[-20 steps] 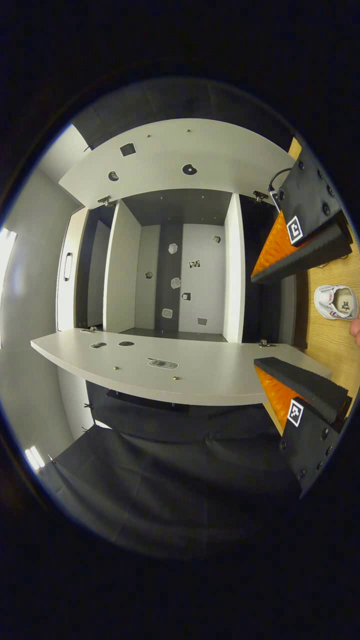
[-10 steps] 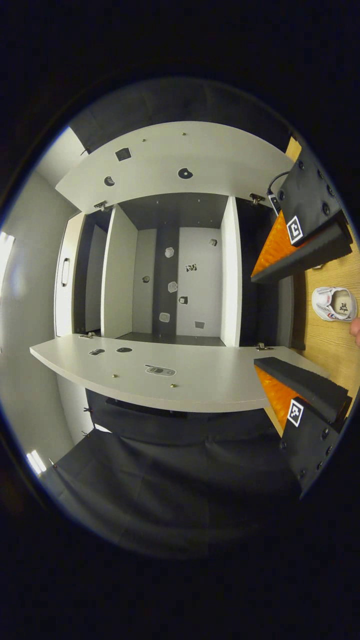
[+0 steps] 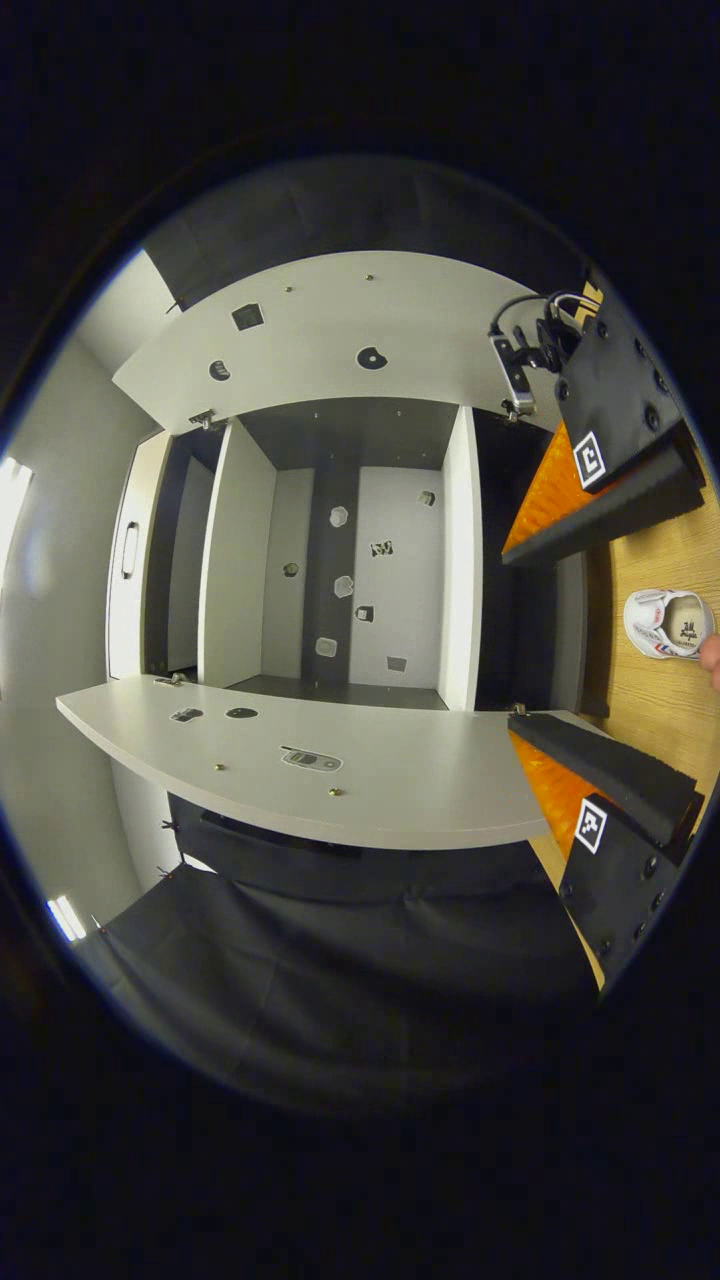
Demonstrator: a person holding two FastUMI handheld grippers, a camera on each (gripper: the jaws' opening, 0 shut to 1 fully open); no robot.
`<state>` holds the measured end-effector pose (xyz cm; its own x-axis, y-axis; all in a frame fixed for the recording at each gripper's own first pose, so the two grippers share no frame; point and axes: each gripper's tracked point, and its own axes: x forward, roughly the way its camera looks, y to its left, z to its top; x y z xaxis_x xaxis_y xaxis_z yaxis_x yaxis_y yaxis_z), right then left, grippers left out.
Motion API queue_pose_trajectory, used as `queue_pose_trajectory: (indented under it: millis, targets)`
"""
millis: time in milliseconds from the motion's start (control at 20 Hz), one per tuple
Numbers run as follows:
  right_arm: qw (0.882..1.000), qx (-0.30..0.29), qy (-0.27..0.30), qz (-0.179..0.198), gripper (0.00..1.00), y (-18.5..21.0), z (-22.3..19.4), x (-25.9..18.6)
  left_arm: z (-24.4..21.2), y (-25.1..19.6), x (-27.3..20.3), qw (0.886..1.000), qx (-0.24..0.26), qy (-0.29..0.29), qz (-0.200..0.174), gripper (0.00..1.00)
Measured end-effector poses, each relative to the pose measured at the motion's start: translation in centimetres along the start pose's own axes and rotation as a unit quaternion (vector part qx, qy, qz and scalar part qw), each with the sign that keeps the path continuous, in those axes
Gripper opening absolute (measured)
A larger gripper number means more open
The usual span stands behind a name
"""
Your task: Grab one shoe with the right hand and put it into the shoe cabinet, grab the other shoe with the left hand and put it into the shoe cabinet; then close the right door with the right hand and the left door with the left hand.
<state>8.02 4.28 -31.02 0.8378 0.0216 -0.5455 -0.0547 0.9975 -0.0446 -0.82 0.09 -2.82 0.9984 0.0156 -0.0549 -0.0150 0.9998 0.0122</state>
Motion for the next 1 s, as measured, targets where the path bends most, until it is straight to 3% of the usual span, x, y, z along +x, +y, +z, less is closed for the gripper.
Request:
queue_pose_trajectory:
  millis: [300, 550, 1000]
  targets:
    - [0.996, 0.043, -0.079, 0.009, 0.01, 0.4, 10.7, -7.5, 0.0, -0.6, 0.1, 1.000, -0.010, -0.007, -0.015, 0.96]
    - [0.989, 0.036, -0.145, -0.002, 0.01, 0.1, 20.7, -12.0, -0.1, -0.6, -0.1, 1.000, -0.013, -0.011, -0.021, 0.96]
    - [0.982, 0.019, -0.180, -0.052, 0.01, -0.9, 34.2, -4.2, -0.3, -0.2, -1.0, 1.000, 0.000, -0.011, -0.016, 0.96]
